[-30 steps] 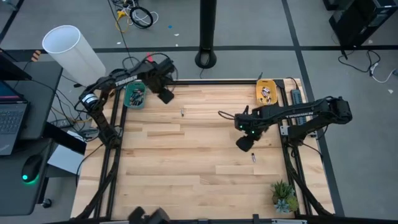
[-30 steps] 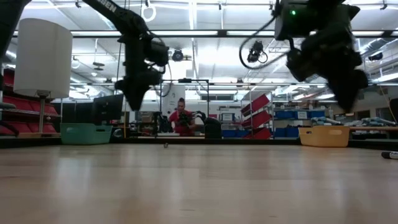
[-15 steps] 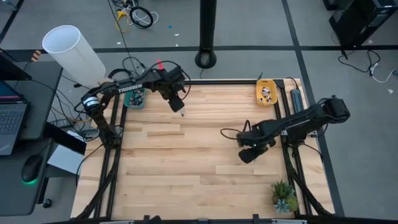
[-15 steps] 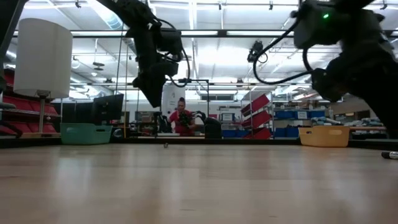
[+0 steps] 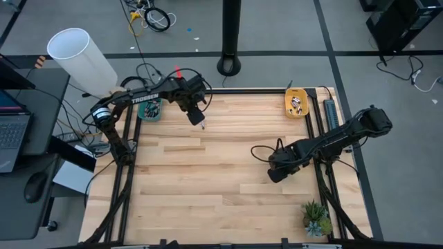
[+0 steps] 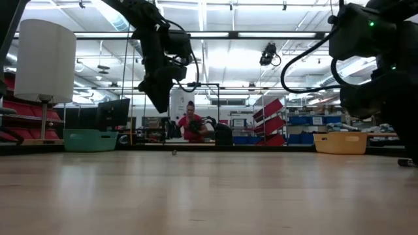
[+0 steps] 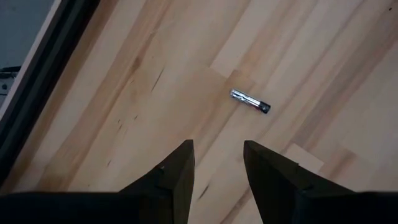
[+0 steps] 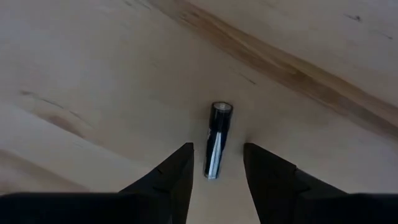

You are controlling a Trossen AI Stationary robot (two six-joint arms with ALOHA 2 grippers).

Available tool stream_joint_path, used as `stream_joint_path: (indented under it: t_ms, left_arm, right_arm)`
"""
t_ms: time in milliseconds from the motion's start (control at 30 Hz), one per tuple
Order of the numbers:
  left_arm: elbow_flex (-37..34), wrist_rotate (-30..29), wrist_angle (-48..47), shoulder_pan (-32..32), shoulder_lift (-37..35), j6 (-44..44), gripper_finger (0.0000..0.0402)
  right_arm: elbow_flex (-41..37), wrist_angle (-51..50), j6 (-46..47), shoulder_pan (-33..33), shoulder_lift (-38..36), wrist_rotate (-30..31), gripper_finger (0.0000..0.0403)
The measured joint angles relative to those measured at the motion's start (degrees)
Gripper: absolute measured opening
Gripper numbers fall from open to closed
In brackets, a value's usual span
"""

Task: Sort batteries
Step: Put the silver battery into the yellow bin

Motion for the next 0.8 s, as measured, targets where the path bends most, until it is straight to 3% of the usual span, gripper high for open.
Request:
stream_joint_path:
  t_ms: [200, 467, 800]
  left_arm:
    - [0.0, 0.0, 0.0, 0.0, 0.0, -0.2, 0.0152]
    - [0.0, 0.0, -1.3, 0.0, 0.0, -0.3, 0.0152]
    - [0.0, 1.0, 0.0, 0.0, 0.0, -0.2, 0.0152]
  right_arm:
    - [0.2, -0.2, -4.7, 0.0, 2.8, 1.8, 0.0135]
    - [1.0, -1.2, -12.6, 0.0, 5.1, 1.6, 0.0019]
    - [2.3, -2.0, -17.3, -2.2, 0.1, 6.6, 0.0017]
